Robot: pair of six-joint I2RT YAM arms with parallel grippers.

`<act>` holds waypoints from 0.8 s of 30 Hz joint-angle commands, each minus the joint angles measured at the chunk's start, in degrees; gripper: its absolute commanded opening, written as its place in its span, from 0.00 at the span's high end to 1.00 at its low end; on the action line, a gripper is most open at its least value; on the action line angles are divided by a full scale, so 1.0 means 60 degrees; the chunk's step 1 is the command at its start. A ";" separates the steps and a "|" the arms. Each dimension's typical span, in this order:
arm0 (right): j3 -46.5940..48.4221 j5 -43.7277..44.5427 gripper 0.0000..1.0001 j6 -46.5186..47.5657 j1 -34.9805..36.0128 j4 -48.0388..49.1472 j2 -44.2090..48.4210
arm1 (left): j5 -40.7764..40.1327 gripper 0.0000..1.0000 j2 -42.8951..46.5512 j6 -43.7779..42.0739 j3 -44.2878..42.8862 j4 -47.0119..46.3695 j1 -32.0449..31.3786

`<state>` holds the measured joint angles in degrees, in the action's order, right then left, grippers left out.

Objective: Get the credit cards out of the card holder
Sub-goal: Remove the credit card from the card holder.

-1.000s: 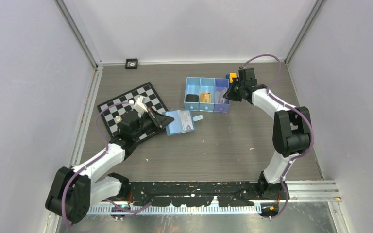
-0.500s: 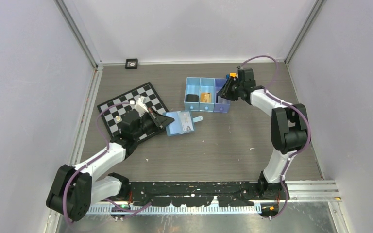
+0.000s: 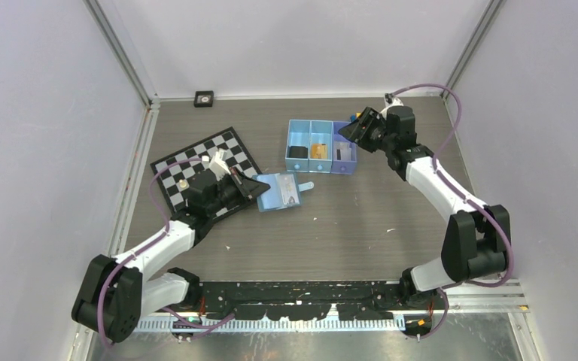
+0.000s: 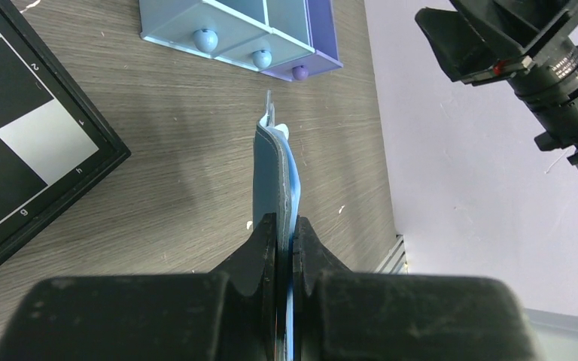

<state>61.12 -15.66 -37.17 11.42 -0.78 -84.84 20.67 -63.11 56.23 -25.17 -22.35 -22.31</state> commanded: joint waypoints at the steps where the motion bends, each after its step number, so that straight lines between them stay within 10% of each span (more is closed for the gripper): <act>1: -0.0473 0.0099 0.41 -0.0417 0.0158 0.0379 0.0879 | 0.0188 1.00 0.0058 -0.0209 -0.0363 -0.0383 0.0055; 5: -0.1280 0.1027 0.20 -0.0252 0.1091 0.0206 0.1978 | 0.0035 1.00 0.0224 -0.0137 -0.0324 -0.0298 0.0055; 24: -0.4152 0.0047 0.14 -0.1834 0.2732 0.4106 0.1573 | 0.1215 1.00 -0.0499 0.0599 -0.0024 -0.2636 0.0055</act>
<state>36.21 -11.25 -45.58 27.22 13.69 -74.91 22.63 -64.86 57.23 -25.17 -25.61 -22.31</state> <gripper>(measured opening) 0.847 0.051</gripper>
